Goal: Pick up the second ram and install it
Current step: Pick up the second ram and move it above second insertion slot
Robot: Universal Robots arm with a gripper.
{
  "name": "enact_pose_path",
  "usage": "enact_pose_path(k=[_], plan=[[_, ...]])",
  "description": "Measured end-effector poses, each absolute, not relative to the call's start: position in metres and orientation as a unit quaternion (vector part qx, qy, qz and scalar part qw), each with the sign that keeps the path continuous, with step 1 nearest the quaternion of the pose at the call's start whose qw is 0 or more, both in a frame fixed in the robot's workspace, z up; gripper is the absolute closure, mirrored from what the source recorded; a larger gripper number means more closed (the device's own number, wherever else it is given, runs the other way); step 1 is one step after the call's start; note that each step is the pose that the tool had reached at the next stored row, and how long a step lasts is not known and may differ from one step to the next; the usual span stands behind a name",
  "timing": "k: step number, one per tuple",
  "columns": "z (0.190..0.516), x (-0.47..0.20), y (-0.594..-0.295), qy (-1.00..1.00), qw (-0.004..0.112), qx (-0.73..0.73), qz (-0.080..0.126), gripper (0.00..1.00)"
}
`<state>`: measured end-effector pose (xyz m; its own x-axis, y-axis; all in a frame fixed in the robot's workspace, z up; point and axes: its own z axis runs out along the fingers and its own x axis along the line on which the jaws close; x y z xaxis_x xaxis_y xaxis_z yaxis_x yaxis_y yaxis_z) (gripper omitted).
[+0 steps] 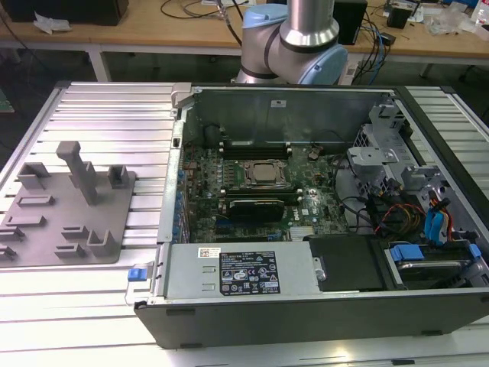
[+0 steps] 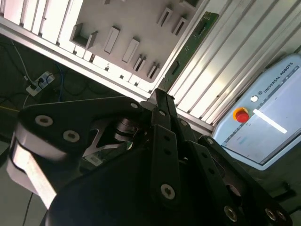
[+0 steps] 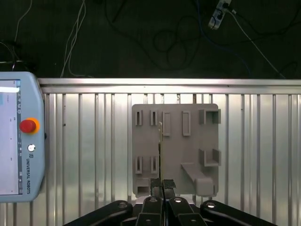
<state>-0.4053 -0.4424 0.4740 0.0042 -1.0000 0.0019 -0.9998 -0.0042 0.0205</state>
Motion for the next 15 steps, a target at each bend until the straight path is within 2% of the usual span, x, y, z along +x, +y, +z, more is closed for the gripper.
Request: enact_pose_path(k=[15], plan=[[0.474,-0.346,-0.442,-0.707,0.008,0.707,-0.007,0.91]])
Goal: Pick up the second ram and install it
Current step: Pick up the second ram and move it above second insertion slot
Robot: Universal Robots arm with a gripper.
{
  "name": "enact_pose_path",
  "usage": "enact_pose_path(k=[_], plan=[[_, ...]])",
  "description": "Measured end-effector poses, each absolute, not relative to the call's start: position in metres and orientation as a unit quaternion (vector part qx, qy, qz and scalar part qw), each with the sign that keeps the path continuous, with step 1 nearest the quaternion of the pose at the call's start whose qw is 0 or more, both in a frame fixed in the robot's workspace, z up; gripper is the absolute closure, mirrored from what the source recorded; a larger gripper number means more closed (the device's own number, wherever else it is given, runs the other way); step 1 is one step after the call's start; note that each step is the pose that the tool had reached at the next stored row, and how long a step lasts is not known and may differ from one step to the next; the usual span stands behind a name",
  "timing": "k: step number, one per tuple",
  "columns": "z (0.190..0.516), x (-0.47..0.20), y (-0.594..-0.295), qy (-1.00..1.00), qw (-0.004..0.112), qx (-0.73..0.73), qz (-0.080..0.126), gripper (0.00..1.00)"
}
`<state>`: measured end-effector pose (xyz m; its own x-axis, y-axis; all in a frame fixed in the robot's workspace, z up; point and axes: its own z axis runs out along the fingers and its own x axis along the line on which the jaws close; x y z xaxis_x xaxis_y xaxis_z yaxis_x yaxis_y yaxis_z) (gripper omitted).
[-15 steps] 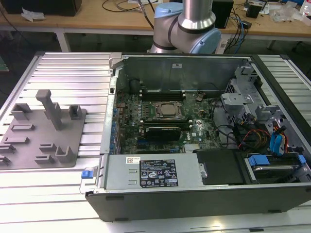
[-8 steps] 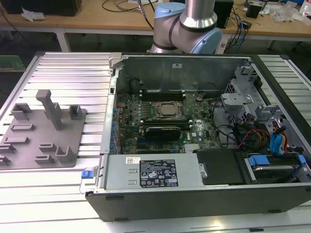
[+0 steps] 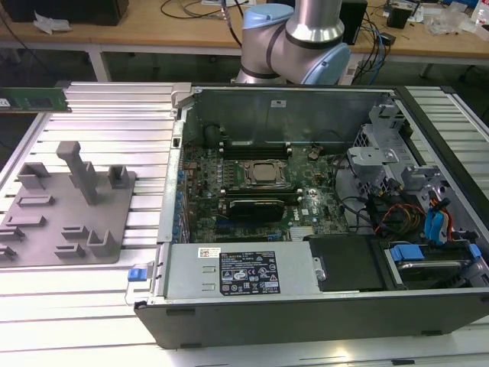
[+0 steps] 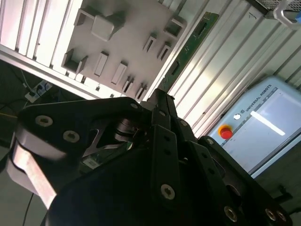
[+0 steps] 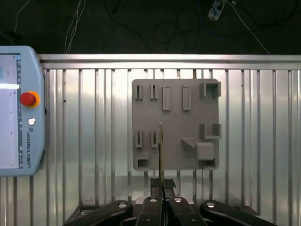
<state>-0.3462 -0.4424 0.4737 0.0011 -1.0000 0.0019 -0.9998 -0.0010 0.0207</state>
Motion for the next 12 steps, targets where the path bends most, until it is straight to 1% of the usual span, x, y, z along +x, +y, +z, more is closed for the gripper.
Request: enact_pose_path(k=[12], plan=[[0.471,-0.293,-0.442,-0.707,0.008,0.707,-0.007,0.91]])
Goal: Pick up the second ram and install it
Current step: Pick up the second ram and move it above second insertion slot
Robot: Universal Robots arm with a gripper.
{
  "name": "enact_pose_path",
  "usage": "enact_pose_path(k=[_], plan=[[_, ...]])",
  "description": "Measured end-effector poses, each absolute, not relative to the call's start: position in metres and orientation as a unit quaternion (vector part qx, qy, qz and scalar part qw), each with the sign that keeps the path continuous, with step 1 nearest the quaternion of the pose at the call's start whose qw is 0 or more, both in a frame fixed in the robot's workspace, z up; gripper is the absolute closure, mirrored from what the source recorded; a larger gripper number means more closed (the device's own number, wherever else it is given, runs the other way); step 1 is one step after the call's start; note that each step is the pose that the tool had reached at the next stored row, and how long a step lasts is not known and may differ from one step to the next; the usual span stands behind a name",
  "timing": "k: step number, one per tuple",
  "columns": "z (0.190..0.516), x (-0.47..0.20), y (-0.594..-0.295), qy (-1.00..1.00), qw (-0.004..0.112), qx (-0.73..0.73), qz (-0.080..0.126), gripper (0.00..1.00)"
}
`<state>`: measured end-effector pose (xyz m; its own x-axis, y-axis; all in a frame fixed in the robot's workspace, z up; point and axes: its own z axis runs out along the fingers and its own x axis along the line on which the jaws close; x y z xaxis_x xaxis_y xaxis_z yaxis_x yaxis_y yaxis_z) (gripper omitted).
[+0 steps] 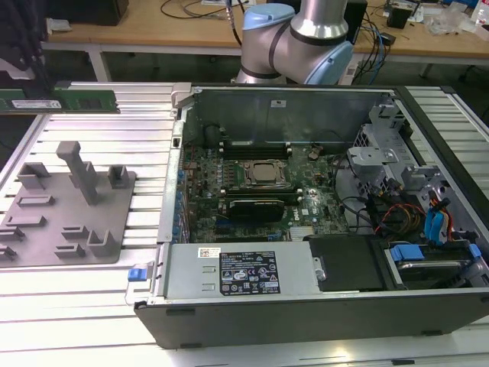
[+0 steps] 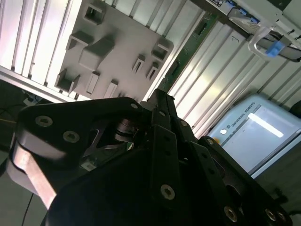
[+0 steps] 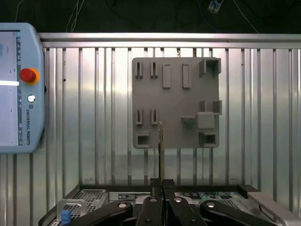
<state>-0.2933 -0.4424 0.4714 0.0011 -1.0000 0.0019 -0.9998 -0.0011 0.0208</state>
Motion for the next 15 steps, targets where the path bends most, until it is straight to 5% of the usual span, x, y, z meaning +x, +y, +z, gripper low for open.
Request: enact_pose_path(k=[15], plan=[[0.461,-0.243,-0.442,-0.707,0.008,0.707,-0.007,0.91]])
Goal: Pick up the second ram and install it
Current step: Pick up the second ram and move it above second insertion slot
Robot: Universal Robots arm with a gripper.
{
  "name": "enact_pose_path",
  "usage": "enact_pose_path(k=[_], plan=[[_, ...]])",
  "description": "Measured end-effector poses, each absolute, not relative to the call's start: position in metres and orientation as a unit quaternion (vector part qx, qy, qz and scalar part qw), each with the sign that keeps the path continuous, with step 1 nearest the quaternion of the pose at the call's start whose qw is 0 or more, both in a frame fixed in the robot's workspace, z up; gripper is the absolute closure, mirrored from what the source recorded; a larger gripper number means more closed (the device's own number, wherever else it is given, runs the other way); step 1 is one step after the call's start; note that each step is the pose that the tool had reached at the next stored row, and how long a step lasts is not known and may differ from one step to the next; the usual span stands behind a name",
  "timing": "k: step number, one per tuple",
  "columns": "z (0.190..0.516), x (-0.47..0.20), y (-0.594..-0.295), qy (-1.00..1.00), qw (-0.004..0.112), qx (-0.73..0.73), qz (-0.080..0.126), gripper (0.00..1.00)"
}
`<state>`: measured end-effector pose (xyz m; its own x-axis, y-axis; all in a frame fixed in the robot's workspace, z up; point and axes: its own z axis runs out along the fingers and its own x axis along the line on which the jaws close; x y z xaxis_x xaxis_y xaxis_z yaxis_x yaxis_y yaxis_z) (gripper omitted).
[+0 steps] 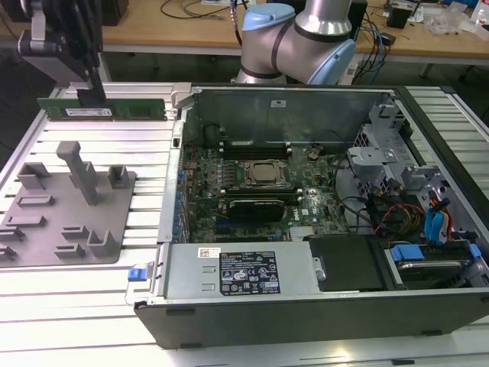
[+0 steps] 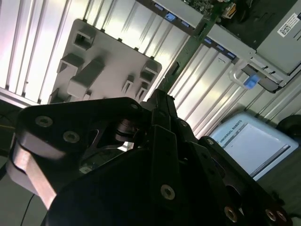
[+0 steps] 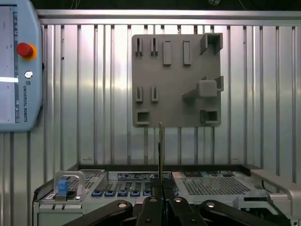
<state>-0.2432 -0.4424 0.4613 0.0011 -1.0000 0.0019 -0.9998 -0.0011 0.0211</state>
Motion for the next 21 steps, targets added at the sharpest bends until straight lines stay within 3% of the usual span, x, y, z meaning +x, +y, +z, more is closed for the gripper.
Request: enact_pose_path(k=[21], plan=[[0.448,-0.182,-0.442,-0.707,0.008,0.707,-0.007,0.91]])
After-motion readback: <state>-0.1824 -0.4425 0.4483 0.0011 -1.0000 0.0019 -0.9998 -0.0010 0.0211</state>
